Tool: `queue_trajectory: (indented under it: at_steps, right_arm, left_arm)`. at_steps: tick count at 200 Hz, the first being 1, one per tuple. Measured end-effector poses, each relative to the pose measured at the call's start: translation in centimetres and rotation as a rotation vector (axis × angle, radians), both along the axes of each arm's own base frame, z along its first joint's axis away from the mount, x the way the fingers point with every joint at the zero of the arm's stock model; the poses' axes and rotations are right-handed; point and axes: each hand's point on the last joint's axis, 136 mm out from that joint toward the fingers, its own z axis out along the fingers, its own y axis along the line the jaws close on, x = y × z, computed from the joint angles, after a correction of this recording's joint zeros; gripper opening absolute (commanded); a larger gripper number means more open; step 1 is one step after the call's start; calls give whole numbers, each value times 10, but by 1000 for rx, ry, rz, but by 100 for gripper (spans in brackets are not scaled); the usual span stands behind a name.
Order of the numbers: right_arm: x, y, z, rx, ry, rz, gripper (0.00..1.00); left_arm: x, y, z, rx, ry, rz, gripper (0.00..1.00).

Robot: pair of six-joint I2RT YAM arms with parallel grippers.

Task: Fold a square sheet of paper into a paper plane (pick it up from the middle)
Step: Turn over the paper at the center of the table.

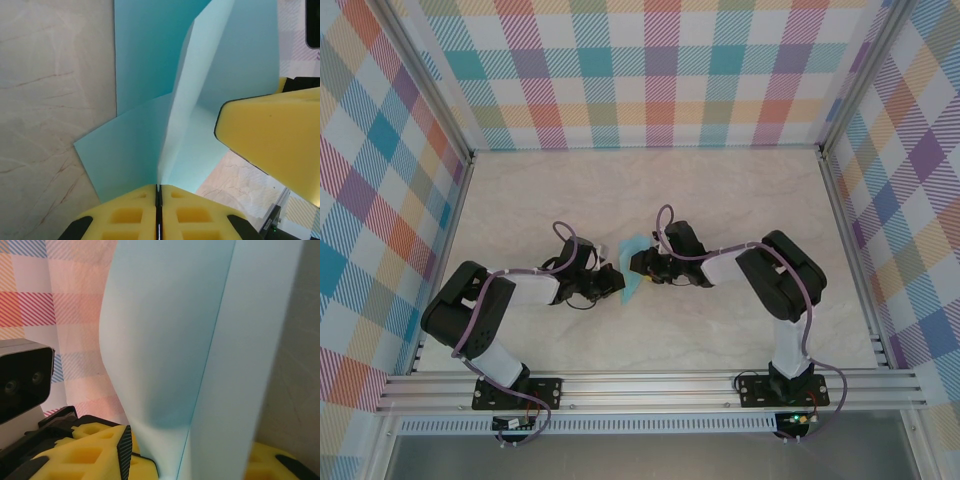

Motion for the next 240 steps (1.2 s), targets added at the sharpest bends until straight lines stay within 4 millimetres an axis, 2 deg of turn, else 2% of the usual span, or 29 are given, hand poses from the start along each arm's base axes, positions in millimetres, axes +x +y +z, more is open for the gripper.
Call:
queue_trajectory:
  at_steps: [77, 90, 101, 114, 141, 163, 202, 240]
  right_arm:
    - [3, 4, -5, 0, -13, 13, 18]
    - [3, 4, -5, -2, -15, 16, 14]
    - [3, 3, -5, -5, -16, 18, 14]
    - [1, 3, -7, -12, -9, 20, 14]
    - [-1, 0, -11, -34, -5, 27, 11]
    - [-1, -1, -11, -44, -4, 30, 18]
    - [0, 3, -5, -25, -13, 38, 32]
    - [-2, 6, 0, 4, -16, 57, 42]
  left_arm:
    - [-2, 0, -1, -3, 5, 0, 14]
    - [-2, 0, -1, -3, 4, 1, 16]
    - [-2, 1, -2, -2, 4, 1, 18]
    - [-3, 2, -3, 2, 7, 5, 25]
    - [-3, 5, -2, 13, 8, 24, 30]
    - [-5, 10, 0, 24, -4, 44, 29]
    - [-6, 17, 2, 47, -15, 67, 18]
    - [-5, 19, -4, 64, 2, 74, 13]
